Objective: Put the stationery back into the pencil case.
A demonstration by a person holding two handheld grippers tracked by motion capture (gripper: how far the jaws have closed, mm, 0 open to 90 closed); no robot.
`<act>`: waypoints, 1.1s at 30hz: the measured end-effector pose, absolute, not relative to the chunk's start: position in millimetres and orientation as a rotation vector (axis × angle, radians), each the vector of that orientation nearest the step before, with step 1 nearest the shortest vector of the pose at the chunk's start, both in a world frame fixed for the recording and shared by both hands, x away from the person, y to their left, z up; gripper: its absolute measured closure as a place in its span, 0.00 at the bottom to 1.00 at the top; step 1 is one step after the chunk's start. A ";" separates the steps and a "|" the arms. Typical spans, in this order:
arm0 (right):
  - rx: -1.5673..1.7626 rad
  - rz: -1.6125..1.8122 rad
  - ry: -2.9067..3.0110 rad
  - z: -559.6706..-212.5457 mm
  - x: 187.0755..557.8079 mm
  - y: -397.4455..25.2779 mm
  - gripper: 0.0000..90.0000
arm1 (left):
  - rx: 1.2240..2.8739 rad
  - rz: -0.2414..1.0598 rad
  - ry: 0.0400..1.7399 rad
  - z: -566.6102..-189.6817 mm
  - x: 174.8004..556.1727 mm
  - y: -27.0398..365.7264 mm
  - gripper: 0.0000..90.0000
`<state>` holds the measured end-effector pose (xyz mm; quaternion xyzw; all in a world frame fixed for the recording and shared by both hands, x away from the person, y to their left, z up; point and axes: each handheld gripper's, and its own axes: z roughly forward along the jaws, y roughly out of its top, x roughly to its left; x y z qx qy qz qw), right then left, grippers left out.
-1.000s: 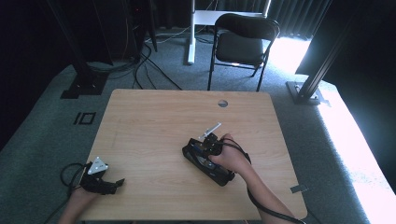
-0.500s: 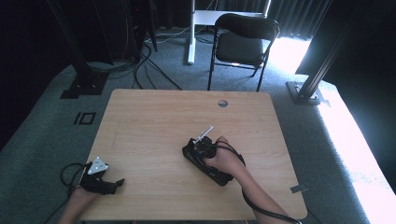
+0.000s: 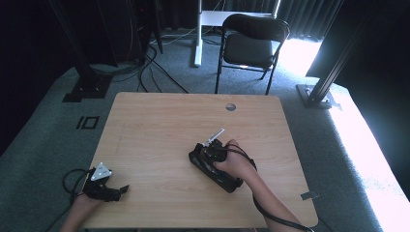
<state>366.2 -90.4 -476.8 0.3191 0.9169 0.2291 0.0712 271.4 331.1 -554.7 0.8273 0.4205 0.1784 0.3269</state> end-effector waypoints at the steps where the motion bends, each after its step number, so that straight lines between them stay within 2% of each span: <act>1: 0.965 0.716 2.755 -474.1 365.4 -91.8 0.82 | 2.167 0.467 1.102 -554.7 271.5 331.1 0.02; 14: 1.002 0.954 2.611 -444.4 365.1 -122.9 0.71 | 2.167 0.467 1.102 -554.7 271.4 331.1 0.02; 33: 1.150 0.984 2.437 -452.2 372.3 -169.8 0.63 | 2.167 0.467 1.102 -554.7 271.4 331.1 0.02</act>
